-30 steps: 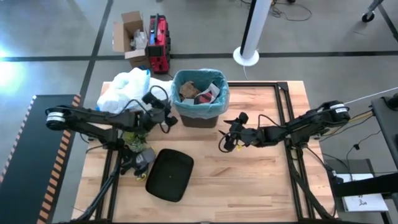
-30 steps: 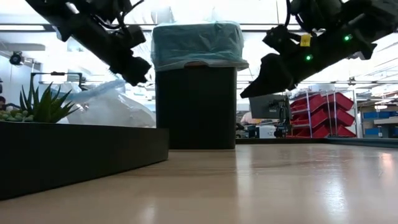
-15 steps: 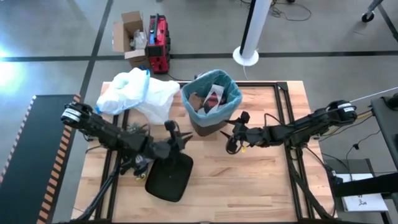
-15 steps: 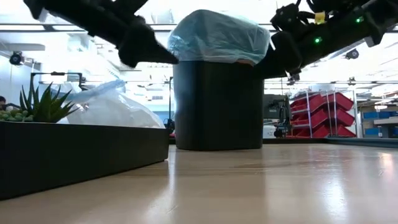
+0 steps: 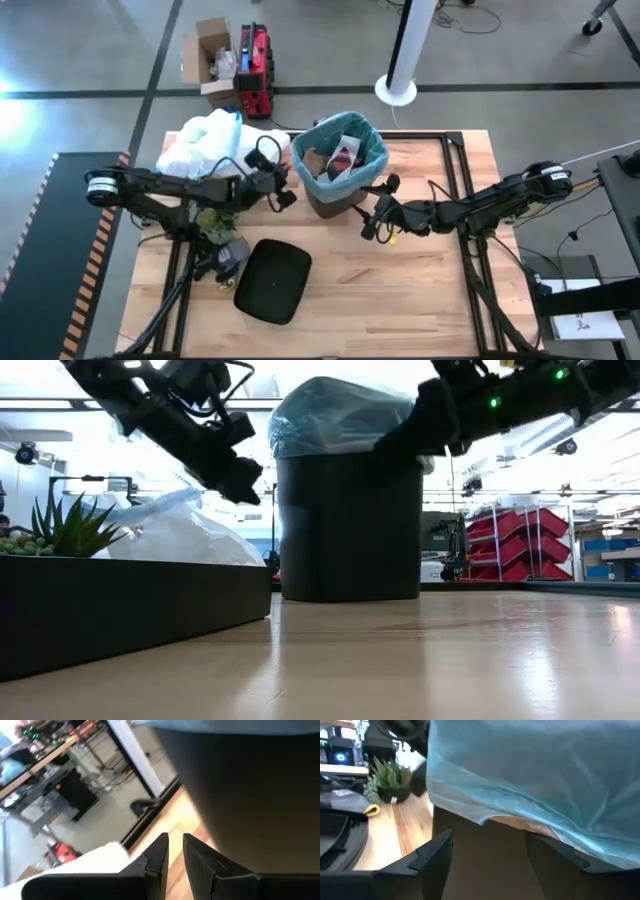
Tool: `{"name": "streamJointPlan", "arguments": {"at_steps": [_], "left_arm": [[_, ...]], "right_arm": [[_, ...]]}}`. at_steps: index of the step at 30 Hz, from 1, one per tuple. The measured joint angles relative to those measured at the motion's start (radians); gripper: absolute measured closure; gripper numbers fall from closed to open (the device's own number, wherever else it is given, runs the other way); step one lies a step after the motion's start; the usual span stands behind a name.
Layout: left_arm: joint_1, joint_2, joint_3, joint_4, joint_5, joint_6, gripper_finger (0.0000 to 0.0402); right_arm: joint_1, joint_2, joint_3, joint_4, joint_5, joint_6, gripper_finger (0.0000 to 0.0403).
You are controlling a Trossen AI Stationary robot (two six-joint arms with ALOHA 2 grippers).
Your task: Place trash/remove bag and relplace
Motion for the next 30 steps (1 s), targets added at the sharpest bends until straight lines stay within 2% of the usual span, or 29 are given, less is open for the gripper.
{"name": "streamJointPlan", "arguments": {"at_steps": [4,10,12,14,18,23,27,30], "left_arm": [[-0.004,0.016,-0.009,0.063,0.020,0.029,0.0359],[-0.017,0.028,-0.032,0.062,0.023,0.013,0.0359],[-0.019,0.028,-0.039,0.060,0.023,0.000,0.0359],[-0.024,0.028,-0.043,0.061,0.023,-0.020,0.0359],[-0.046,0.029,-0.049,0.066,0.024,-0.040,0.0359],[-0.072,0.030,-0.050,0.086,0.025,-0.045,0.0359],[-0.084,0.030,-0.050,0.095,0.025,-0.045,0.0359],[-0.085,0.030,-0.050,0.096,0.025,-0.045,0.0359]], "right_arm": [[0.070,-0.046,0.016,0.009,-0.004,-0.133,0.0162],[0.211,-0.103,0.016,0.020,-0.007,-0.294,0.0173],[0.243,-0.109,0.014,0.016,0.033,-0.338,0.0176],[0.266,-0.108,0.006,-0.009,0.119,-0.393,0.0179],[0.249,-0.057,-0.015,-0.124,0.251,-0.508,0.0183],[0.191,0.067,-0.008,-0.061,0.266,-0.639,0.0199],[0.152,0.137,0.014,0.064,0.335,-0.768,0.0223],[0.128,0.160,0.031,0.076,0.294,-0.781,0.0243]]}}
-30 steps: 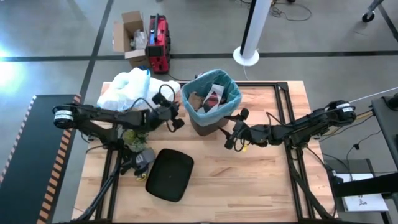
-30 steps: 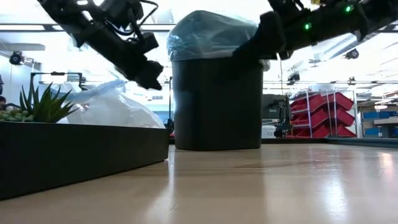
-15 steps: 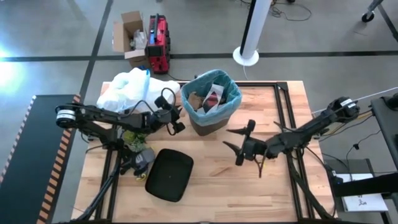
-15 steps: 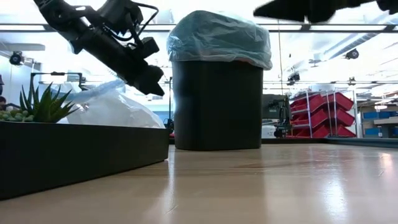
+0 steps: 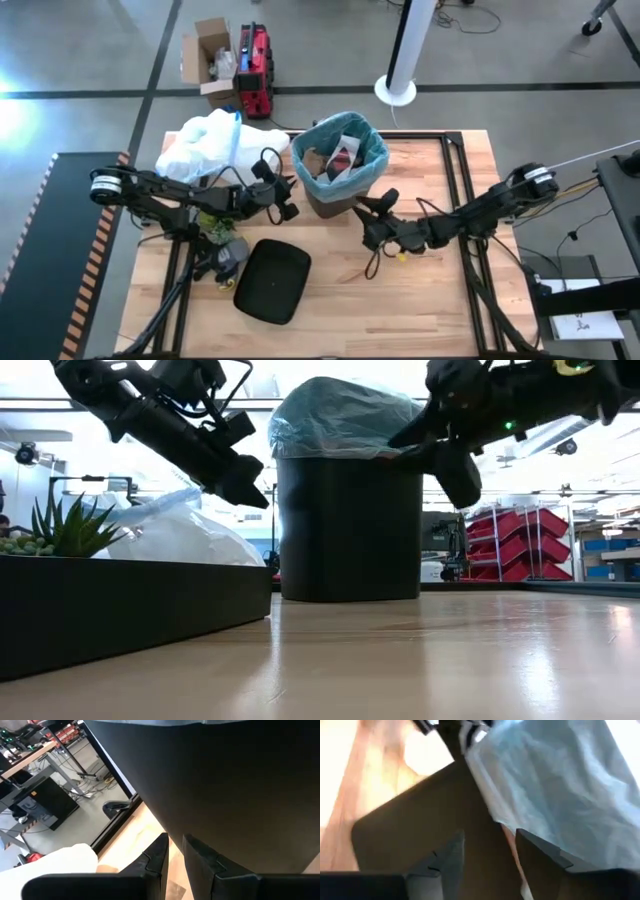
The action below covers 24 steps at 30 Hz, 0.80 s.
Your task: Place trash/remove bag and relplace
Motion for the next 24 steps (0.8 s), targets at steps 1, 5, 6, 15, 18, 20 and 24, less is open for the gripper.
{"name": "streamJointPlan", "arguments": {"at_steps": [1,5,6,15,18,20,24], "left_arm": [[0.000,0.000,0.000,0.000,0.000,0.000,0.0359],[-0.001,0.000,0.000,0.000,0.000,0.000,0.0359],[-0.001,0.000,-0.002,-0.001,0.000,0.000,0.0359],[-0.013,0.000,-0.026,0.002,0.000,0.000,0.0359],[-0.014,0.000,-0.032,0.010,0.000,-0.012,0.0359],[-0.015,0.000,-0.036,0.011,0.000,-0.023,0.0359],[-0.024,0.000,-0.041,0.010,0.000,-0.026,0.0359]], "right_arm": [[-0.010,0.010,0.004,-0.004,-0.007,0.007,0.0250],[-0.039,0.026,0.015,-0.001,-0.003,0.019,0.0274],[-0.042,0.027,0.017,-0.002,-0.002,0.019,0.0280],[-0.017,-0.025,0.037,-0.001,0.032,0.032,0.0314],[-0.037,-0.031,0.036,-0.017,0.028,0.059,0.0324],[-0.041,-0.031,0.036,-0.036,0.005,0.092,0.0330],[-0.036,-0.027,0.035,-0.105,-0.007,0.157,0.0342]]}}
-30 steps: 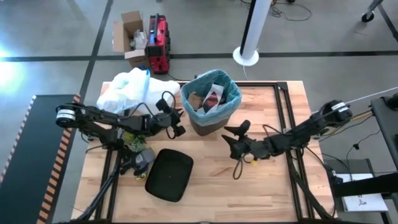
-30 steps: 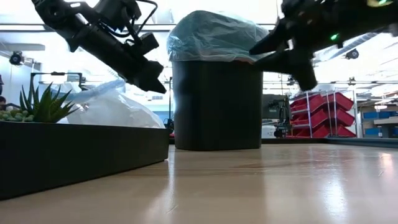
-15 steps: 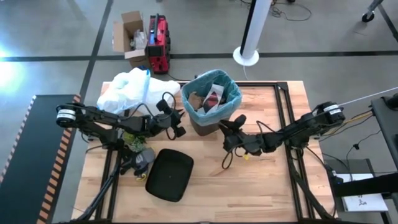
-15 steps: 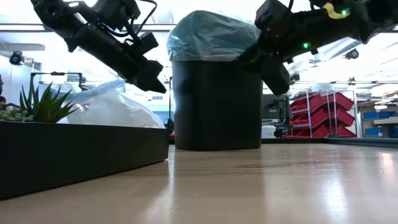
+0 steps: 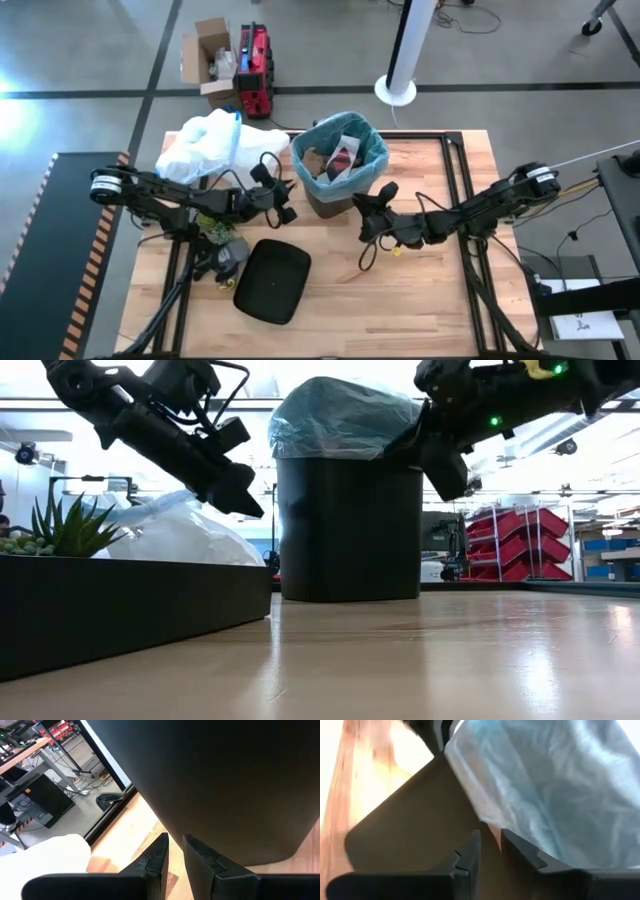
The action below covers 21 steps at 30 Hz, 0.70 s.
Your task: Place trash/remove bag and relplace
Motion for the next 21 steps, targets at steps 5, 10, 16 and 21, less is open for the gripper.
{"name": "streamJointPlan", "arguments": {"at_steps": [5,10,16,21], "left_arm": [[-0.002,0.000,-0.002,0.001,0.000,0.002,0.0359],[-0.002,0.000,-0.002,0.004,0.000,0.004,0.0359],[-0.004,0.000,-0.002,0.022,0.000,0.004,0.0359],[-0.005,0.000,-0.002,0.023,0.000,0.004,0.0359]], "right_arm": [[0.002,-0.003,-0.001,-0.017,0.001,0.010,0.0350],[0.006,-0.006,0.005,-0.012,0.029,-0.029,0.0342],[-0.023,-0.005,0.005,-0.022,0.028,0.002,0.0333],[-0.032,-0.005,0.005,-0.105,0.017,0.098,0.0338]]}}
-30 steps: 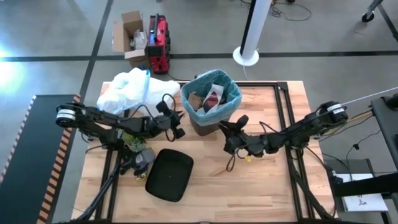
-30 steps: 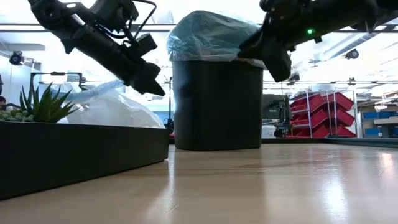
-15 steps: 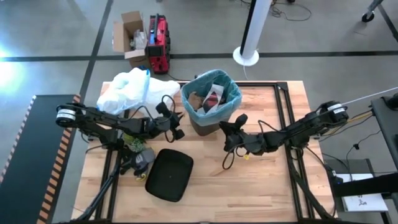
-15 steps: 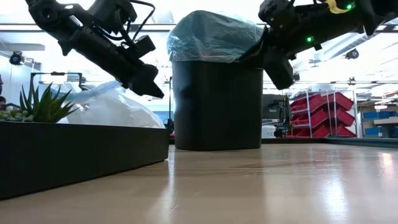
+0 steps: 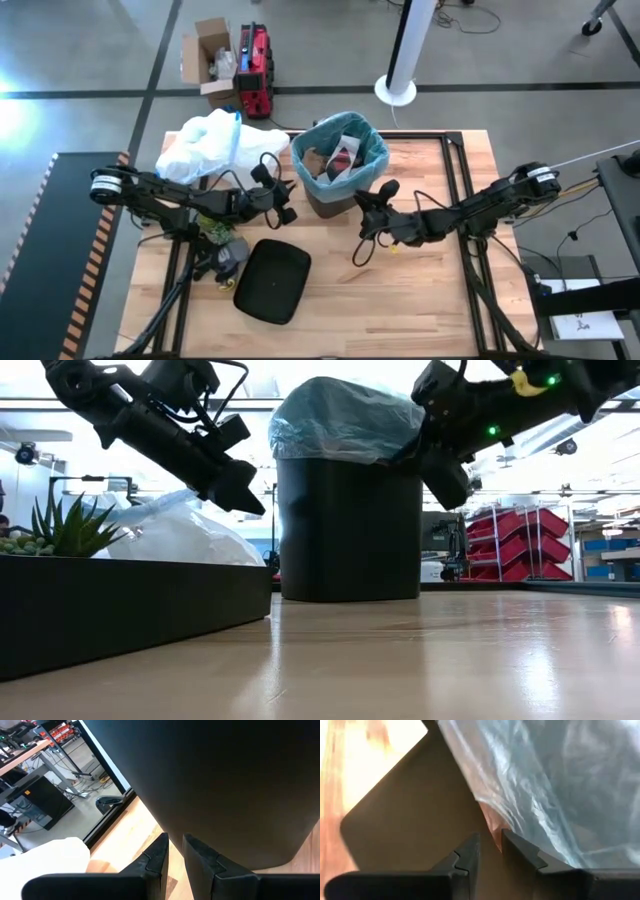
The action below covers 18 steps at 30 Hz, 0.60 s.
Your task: Place trash/remove bag and relplace
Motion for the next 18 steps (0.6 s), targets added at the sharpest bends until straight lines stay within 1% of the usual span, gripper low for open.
{"name": "streamJointPlan", "arguments": {"at_steps": [4,7,13,18], "left_arm": [[-0.001,0.000,0.000,0.000,0.000,0.000,0.0359],[-0.001,0.000,0.000,0.000,0.000,0.000,0.0359],[-0.001,0.000,0.000,0.000,0.000,0.000,0.0359],[-0.001,0.000,0.000,0.000,0.000,0.000,0.0359]], "right_arm": [[0.000,0.000,0.000,-0.085,-0.053,0.104,0.0351],[0.004,0.000,0.000,-0.096,-0.075,0.146,0.0357],[0.037,-0.001,0.013,-0.089,-0.063,0.096,0.0354],[0.065,-0.003,0.041,-0.086,0.010,0.023,0.0331]]}}
